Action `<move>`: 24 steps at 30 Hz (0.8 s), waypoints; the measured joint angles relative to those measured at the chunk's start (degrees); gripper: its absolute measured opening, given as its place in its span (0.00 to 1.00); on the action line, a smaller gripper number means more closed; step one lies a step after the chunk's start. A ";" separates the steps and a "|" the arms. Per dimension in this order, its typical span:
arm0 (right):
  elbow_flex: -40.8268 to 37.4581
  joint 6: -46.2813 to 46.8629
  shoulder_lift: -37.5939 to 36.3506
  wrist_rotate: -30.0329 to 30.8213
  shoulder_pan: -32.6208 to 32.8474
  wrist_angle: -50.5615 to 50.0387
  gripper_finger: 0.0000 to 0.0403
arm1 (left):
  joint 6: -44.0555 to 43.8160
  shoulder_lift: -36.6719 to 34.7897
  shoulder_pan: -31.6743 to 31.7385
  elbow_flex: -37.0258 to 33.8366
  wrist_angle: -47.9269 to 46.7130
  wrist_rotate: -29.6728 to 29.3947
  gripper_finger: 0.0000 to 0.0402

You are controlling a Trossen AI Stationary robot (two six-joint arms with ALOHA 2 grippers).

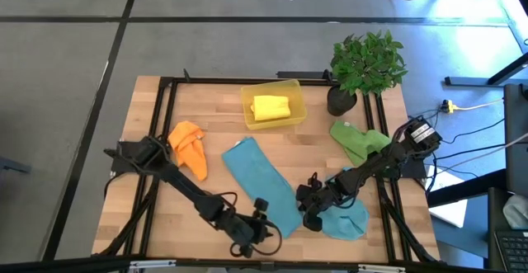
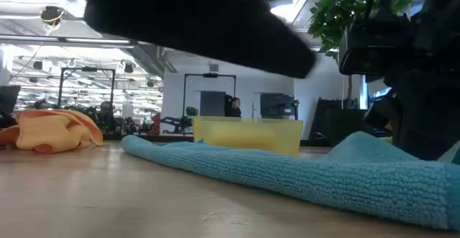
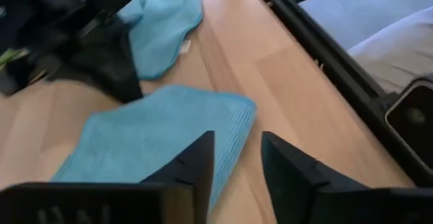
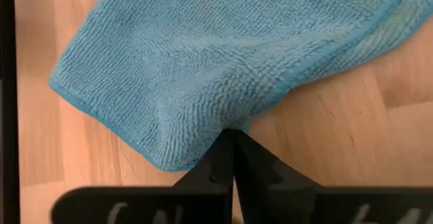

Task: Fold microfiber towels
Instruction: Fold the left blue microfiber towel

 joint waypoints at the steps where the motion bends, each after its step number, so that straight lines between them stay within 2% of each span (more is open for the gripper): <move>1: 0.00 -0.08 0.00 0.02 -0.12 0.00 0.02 | 0.54 0.57 0.15 0.79 0.03 0.22 0.32; 5: 0.00 -0.15 0.00 0.05 -0.40 0.00 0.02 | 1.81 2.15 0.75 2.61 0.29 1.57 0.38; 10: -0.01 -0.16 0.00 0.06 -0.46 -0.02 0.03 | 1.39 3.90 2.23 3.26 0.89 5.69 0.40; 16: -0.02 -0.23 0.00 0.06 -0.44 -0.04 0.01 | 1.81 7.55 3.69 3.24 8.63 9.72 0.40; 24: -0.02 -0.55 -0.02 -0.10 -0.46 -0.24 0.04 | 3.05 8.00 3.84 3.21 7.97 9.92 0.40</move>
